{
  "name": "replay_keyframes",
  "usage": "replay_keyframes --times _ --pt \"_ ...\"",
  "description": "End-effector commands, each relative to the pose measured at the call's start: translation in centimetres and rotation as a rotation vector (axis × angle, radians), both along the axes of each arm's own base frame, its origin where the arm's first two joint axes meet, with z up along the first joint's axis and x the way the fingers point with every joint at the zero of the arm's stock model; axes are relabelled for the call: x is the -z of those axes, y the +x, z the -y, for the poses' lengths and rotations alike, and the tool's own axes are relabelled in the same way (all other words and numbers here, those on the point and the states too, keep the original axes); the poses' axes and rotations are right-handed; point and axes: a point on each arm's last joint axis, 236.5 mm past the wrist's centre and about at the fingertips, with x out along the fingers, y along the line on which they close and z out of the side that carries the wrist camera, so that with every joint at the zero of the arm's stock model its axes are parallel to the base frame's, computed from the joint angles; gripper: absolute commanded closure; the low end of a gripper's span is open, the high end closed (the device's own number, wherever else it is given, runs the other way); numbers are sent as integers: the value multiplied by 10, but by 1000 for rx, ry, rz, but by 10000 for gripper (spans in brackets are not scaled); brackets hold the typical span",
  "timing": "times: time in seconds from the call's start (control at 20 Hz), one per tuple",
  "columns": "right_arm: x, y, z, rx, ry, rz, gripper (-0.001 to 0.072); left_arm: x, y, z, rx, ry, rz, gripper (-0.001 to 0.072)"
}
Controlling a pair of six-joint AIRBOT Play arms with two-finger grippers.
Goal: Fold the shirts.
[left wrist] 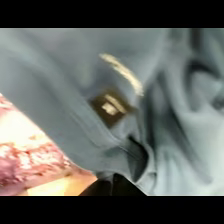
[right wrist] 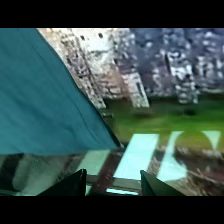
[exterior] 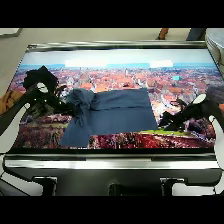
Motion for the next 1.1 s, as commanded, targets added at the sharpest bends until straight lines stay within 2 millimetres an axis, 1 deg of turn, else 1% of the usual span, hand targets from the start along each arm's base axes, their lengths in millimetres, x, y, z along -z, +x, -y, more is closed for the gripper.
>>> replay_keyframes --times 0.0,0.05,0.1,0.15,0.2,0.25,0.3,0.35,0.4,0.45,0.5,0.55,0.6,0.65,0.7,0.75,0.8,0.85,0.9,0.95,1.0,1.05 --pt "23 14 -19 68 47 33 272 -16 -3 4 15 -10 15 676" --pt "29 18 -24 59 38 39 291 -18 -5 5 21 -11 12 676" --pt "34 25 -30 53 23 63 354 -21 -7 6 23 -12 12 676" --pt "35 35 -34 46 0 105 524 -25 -8 7 28 -12 16 676" --pt "31 43 -38 36 -9 135 667 -31 -8 8 32 -13 29 676" --pt "20 54 -39 23 -15 174 670 -43 -7 8 32 -12 59 676" --pt "4 66 -37 5 -24 227 671 -60 -3 7 28 -10 108 677" --pt "-23 84 -32 -10 -42 309 672 -82 1 6 23 -5 176 677" --pt "-57 102 -25 -17 -74 404 672 -113 7 1 7 15 266 677" --pt "-104 121 -18 -24 -116 530 672 -154 13 -4 -17 37 379 678" --pt "-158 136 -12 -39 -162 673 672 -201 19 -9 -42 53 509 678" --pt "-229 148 -5 -43 -224 855 672 -256 21 -16 -87 70 657 678" --pt "-311 149 2 -34 -299 1065 672 -325 16 -24 -149 78 832 677" --pt "-392 138 7 -11 -369 1274 671 -399 -1 -31 -230 65 1008 677" --pt "-475 110 14 37 -454 1486 671 -468 -27 -38 -296 42 1185 677" --pt "-539 73 16 86 -515 1654 671 -535 -63 -45 -361 6 1372 677" --pt "-588 33 17 139 -554 1788 671 -584 -99 -49 -408 -41 1518 677" --pt "-622 -9 14 170 -580 1892 671 -618 -134 -50 -434 -89 1632 677" --pt "-638 -40 11 175 -603 1940 671 -635 -160 -48 -439 -128 1691 677" --pt "-643 -66 7 168 -622 1953 671 -641 -180 -46 -435 -142 1715 678" --pt "-643 -87 8 173 -647 1943 671 -644 -194 -46 -432 -144 1729 677" --pt "-642 -101 12 186 -673 1932 671 -647 -202 -46 -432 -148 1742 677"
